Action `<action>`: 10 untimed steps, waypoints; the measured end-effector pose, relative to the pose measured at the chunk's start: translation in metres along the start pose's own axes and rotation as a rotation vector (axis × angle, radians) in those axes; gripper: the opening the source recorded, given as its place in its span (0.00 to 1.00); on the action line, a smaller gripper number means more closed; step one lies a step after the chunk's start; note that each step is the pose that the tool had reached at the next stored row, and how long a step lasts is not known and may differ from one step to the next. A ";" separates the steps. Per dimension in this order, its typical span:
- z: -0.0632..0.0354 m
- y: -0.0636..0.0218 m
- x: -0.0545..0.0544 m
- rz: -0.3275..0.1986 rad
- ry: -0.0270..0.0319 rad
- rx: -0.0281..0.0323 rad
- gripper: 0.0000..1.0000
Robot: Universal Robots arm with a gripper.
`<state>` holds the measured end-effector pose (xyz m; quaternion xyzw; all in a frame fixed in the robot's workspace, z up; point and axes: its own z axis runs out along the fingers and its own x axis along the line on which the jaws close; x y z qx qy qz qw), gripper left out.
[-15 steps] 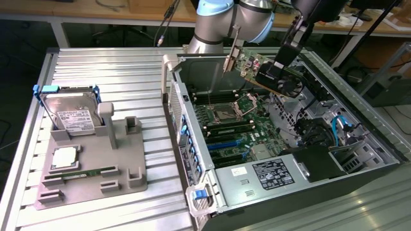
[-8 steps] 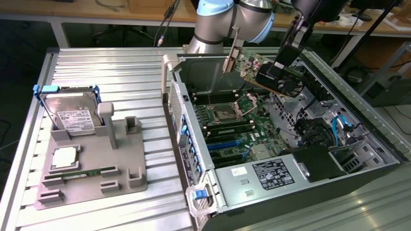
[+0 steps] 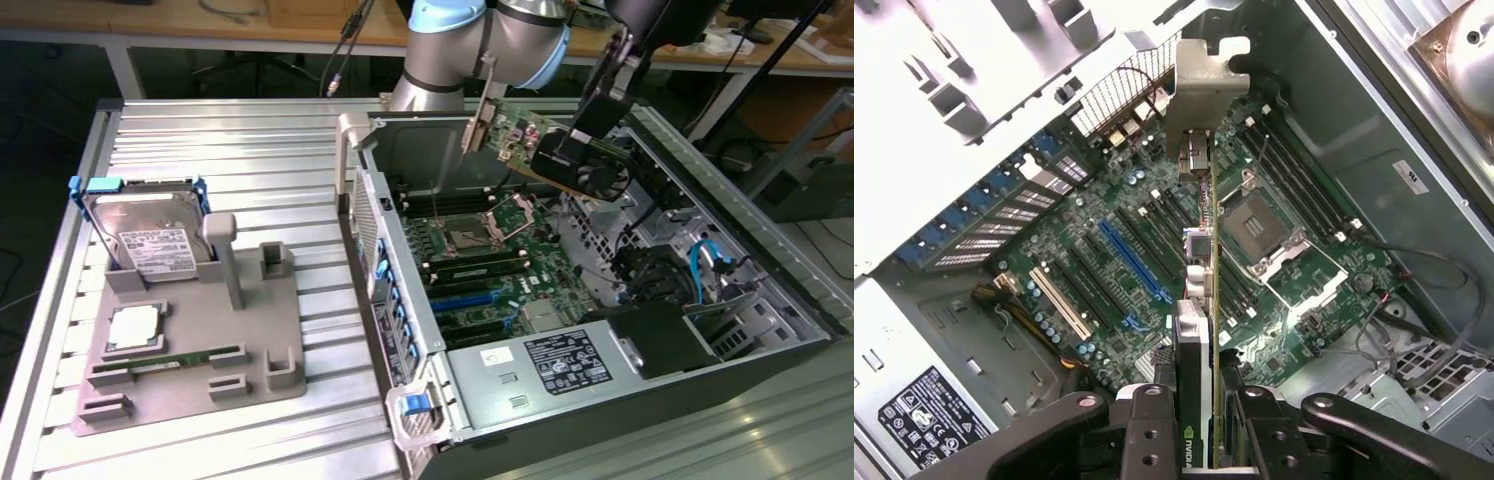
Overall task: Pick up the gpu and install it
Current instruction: 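Insert the gpu into the slot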
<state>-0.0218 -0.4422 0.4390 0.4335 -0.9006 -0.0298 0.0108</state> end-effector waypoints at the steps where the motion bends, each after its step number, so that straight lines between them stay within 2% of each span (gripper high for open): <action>1: 0.0000 0.0000 0.000 -0.004 0.0003 0.0000 0.27; 10: 0.0000 0.0000 0.000 -0.051 0.0032 -0.0003 0.27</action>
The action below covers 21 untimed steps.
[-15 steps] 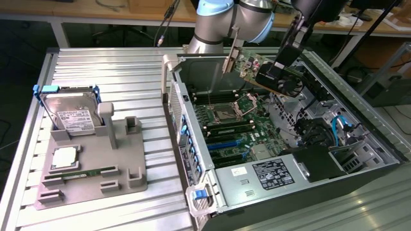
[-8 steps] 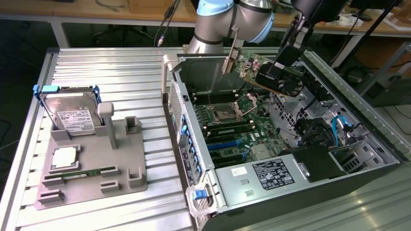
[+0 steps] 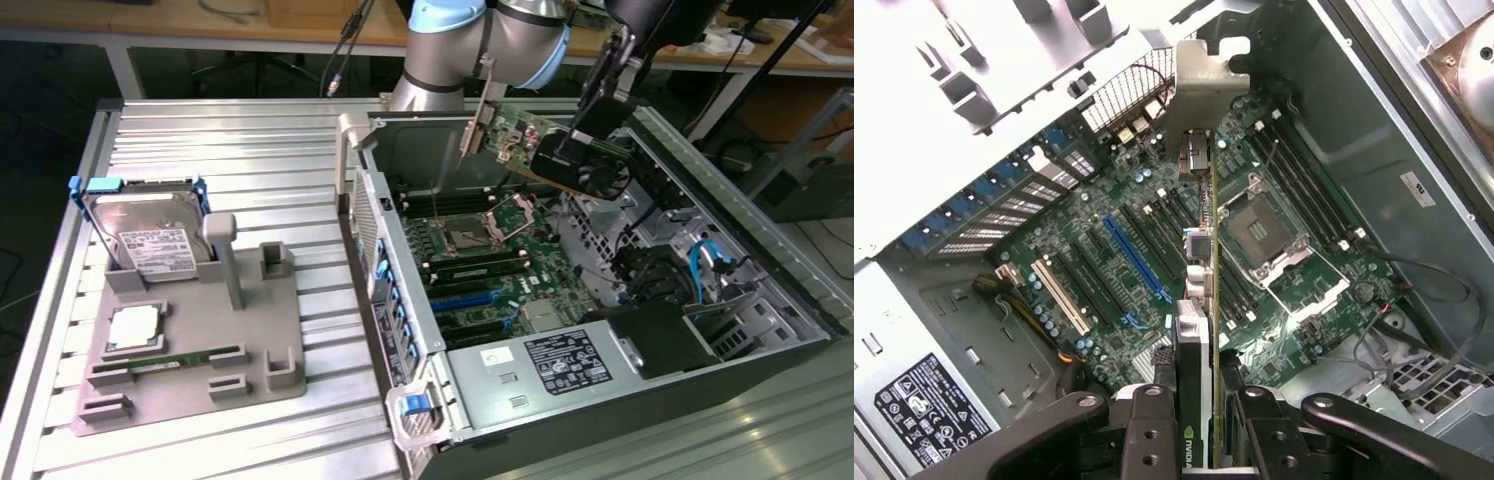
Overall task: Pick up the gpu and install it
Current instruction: 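Insert the gpu into the slot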
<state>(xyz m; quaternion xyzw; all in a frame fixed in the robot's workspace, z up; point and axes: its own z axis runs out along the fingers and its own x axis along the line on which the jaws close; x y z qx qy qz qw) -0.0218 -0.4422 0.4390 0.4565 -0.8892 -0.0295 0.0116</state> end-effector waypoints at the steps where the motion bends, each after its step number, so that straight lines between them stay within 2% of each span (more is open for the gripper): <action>1: 0.0000 0.0000 0.000 -0.005 0.0003 0.0000 0.27; 21: 0.0000 0.0000 0.000 -0.094 0.0059 -0.0006 0.27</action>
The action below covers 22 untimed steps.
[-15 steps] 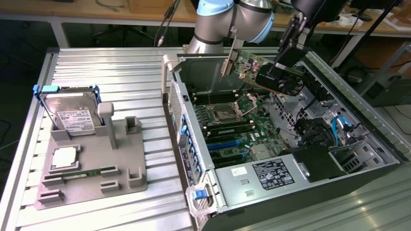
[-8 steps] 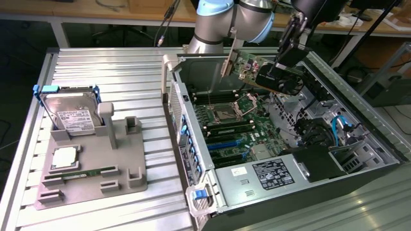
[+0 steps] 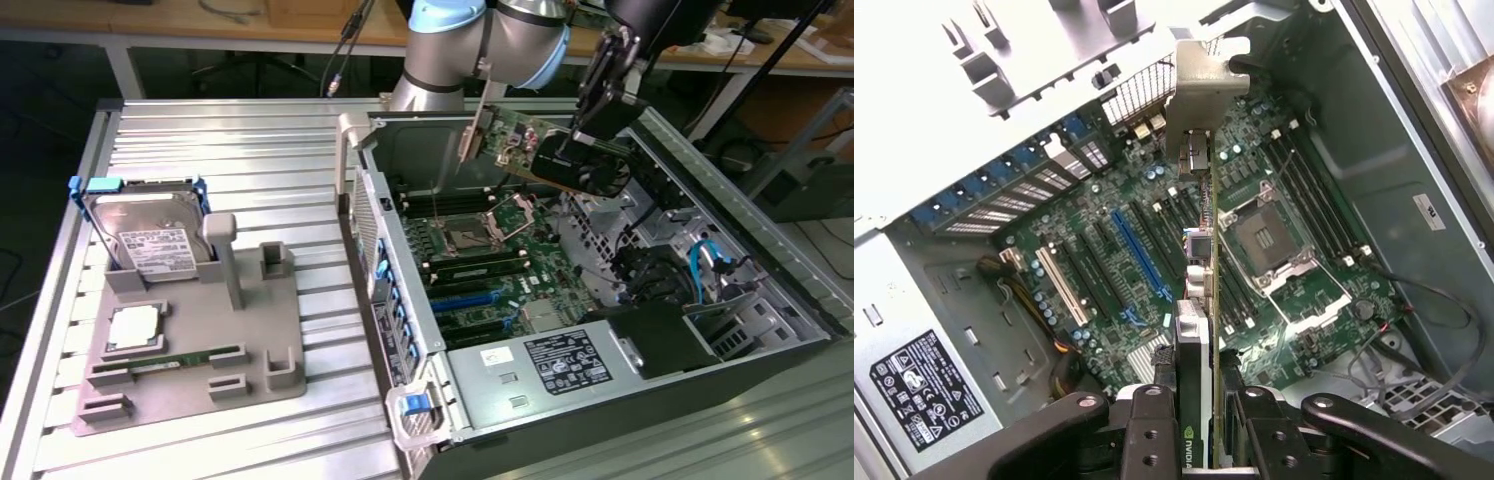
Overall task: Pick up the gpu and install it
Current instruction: 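Insert the gpu into the slot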
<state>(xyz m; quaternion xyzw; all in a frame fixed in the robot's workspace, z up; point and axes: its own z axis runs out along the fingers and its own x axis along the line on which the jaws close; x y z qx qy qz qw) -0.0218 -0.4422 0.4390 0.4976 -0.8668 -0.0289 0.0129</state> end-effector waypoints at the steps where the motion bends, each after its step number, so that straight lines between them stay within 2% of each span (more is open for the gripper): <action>1: 0.0000 0.0000 0.000 -0.005 0.0004 0.0000 0.27; 22: 0.0000 0.0000 0.000 -0.099 0.0064 -0.0006 0.27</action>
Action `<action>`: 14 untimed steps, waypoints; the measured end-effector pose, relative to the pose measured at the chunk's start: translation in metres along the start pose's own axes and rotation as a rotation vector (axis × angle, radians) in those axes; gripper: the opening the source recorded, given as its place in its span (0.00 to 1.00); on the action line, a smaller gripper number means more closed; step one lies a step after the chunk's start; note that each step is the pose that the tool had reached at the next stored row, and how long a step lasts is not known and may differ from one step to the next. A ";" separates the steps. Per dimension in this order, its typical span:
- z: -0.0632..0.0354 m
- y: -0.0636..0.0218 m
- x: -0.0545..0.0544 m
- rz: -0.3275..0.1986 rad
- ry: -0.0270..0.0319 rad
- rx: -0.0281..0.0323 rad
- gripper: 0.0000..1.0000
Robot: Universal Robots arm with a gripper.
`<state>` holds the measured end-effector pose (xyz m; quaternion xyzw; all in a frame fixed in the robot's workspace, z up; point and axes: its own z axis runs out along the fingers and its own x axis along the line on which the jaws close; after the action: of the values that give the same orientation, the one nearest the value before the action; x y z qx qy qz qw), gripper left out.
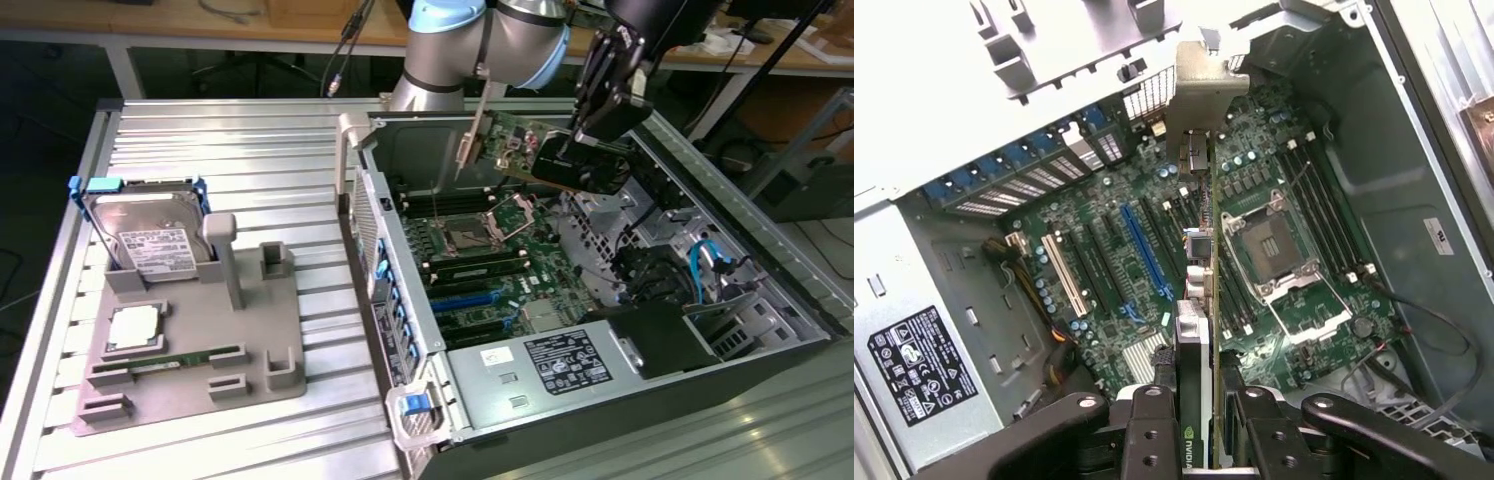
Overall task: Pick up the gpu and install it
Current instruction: 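Insert the gpu into the slot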
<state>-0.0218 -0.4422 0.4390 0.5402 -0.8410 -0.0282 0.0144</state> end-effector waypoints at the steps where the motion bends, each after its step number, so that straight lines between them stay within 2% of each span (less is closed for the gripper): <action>1: 0.0000 0.0000 0.000 -0.004 0.0002 0.0000 0.27; 14: 0.0000 0.0000 0.000 -0.059 0.0036 -0.0004 0.27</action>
<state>-0.0218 -0.4422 0.4390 0.5646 -0.8248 -0.0278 0.0152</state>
